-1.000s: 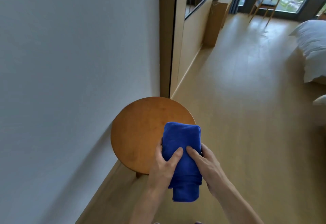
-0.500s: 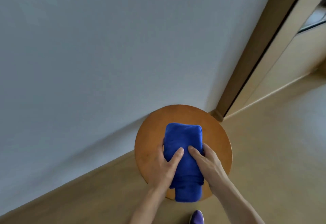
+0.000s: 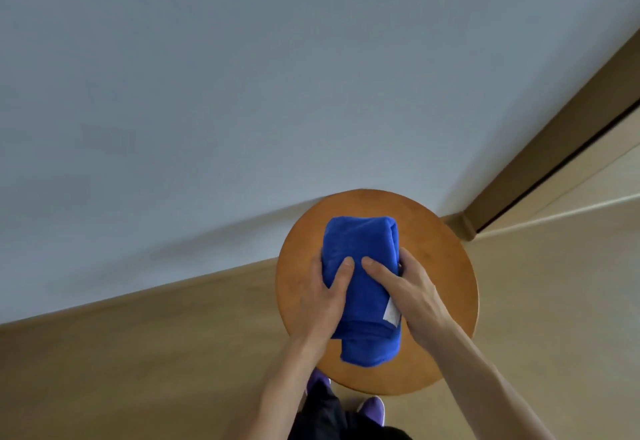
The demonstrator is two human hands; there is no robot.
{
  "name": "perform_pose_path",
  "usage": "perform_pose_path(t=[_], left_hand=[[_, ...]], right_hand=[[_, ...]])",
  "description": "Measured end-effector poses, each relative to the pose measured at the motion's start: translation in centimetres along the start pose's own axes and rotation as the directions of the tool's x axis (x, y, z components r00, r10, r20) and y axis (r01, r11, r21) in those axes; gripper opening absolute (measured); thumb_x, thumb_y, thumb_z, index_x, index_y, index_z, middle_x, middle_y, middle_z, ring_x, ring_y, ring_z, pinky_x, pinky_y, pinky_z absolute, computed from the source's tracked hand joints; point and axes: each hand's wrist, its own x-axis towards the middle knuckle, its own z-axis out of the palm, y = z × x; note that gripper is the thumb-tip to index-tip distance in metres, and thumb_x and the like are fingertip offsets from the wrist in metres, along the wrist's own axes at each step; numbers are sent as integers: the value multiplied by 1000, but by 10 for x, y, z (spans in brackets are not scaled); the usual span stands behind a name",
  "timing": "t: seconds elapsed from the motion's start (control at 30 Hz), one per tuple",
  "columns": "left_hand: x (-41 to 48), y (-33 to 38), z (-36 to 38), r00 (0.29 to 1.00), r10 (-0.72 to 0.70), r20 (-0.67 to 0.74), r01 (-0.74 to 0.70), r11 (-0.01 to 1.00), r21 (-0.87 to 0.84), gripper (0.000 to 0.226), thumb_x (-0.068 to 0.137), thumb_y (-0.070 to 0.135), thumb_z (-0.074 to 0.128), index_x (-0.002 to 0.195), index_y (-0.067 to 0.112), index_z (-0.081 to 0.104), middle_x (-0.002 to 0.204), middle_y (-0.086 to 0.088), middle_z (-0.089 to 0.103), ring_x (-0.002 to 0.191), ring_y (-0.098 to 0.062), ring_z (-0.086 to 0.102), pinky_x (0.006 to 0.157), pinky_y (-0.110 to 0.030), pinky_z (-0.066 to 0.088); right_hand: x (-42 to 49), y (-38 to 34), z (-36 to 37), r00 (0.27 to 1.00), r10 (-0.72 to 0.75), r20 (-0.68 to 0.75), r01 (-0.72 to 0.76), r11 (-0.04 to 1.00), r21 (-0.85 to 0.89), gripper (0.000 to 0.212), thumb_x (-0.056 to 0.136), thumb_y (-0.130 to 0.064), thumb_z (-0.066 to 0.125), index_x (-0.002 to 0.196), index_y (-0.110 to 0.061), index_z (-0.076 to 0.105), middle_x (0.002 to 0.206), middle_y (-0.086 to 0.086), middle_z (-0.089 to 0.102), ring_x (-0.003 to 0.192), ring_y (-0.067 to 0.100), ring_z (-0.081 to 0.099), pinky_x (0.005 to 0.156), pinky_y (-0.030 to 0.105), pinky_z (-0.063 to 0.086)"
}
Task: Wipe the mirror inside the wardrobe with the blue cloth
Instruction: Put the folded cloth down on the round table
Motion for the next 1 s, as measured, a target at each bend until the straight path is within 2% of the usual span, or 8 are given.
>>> perform_pose_path(t=[0.1, 0.27, 0.33, 0.43, 0.6, 0.67, 0.83, 1.0], left_hand=[[19, -8, 7, 1000, -9, 11, 9, 1000, 21, 31, 88, 77, 50, 109, 57, 60, 103, 29, 70, 94, 7, 68, 80, -26, 55], [52, -34, 15, 968, -193, 163, 208, 974, -85, 62, 82, 92, 37, 117, 49, 65, 111, 19, 74, 102, -1, 71, 90, -38, 56], [64, -40, 15, 958, -209, 194, 233, 967, -105, 67, 84, 90, 39, 124, 43, 66, 121, 11, 73, 114, -11, 68, 99, -47, 52], [77, -36, 9, 926, -222, 304, 282, 945, -167, 65, 87, 86, 42, 136, 46, 57, 132, 11, 67, 124, -12, 63, 108, -45, 44], [89, -29, 11, 876, -223, 427, 382, 862, -333, 63, 96, 70, 51, 145, 31, 54, 149, -4, 56, 139, -22, 52, 115, -45, 37], [87, -23, 19, 896, -239, 374, 370, 867, -334, 57, 96, 63, 59, 142, 29, 58, 144, -4, 60, 135, -23, 56, 112, -45, 42], [76, -25, 37, 972, -220, 81, 235, 920, -314, 51, 79, 48, 86, 123, 35, 65, 125, 3, 71, 114, -22, 70, 95, -44, 58], [65, -35, 58, 970, -178, -166, 165, 982, -89, 71, 76, 37, 85, 138, 43, 50, 134, 17, 61, 119, -9, 63, 102, -45, 54]], right_hand=[[12, 3, 1, 998, 31, 47, -36, 994, 99, 30, 86, -40, 74, 111, -27, 65, 104, -1, 75, 95, 21, 73, 85, 52, 58], [29, 6, -5, 992, 15, 124, -58, 935, 349, 31, 90, -30, 70, 121, -29, 64, 119, 8, 71, 108, 30, 69, 88, 49, 57], [31, 5, -9, 978, 36, 205, -130, 875, 466, 38, 93, -27, 67, 129, -18, 61, 124, 15, 68, 111, 36, 67, 84, 45, 58], [34, -2, -19, 934, 25, 357, -245, 772, 586, 34, 99, -25, 58, 129, -9, 62, 132, 21, 62, 119, 38, 62, 88, 42, 56], [51, -1, -45, 873, 81, 482, -398, 688, 606, 44, 98, -29, 58, 128, 3, 61, 124, 26, 65, 113, 39, 65, 85, 44, 56], [60, 3, -56, 858, 105, 503, -419, 711, 565, 40, 99, -30, 57, 127, -2, 63, 129, 25, 63, 117, 40, 63, 87, 46, 55], [88, 4, -95, 939, 152, 309, -238, 935, 265, 31, 89, -37, 71, 117, -26, 69, 120, 9, 71, 109, 31, 69, 80, 39, 58], [113, 19, -138, 974, 87, 211, -79, 996, -48, 7, 87, -37, 72, 94, -33, 72, 98, -4, 75, 90, 17, 73, 72, 33, 59]])
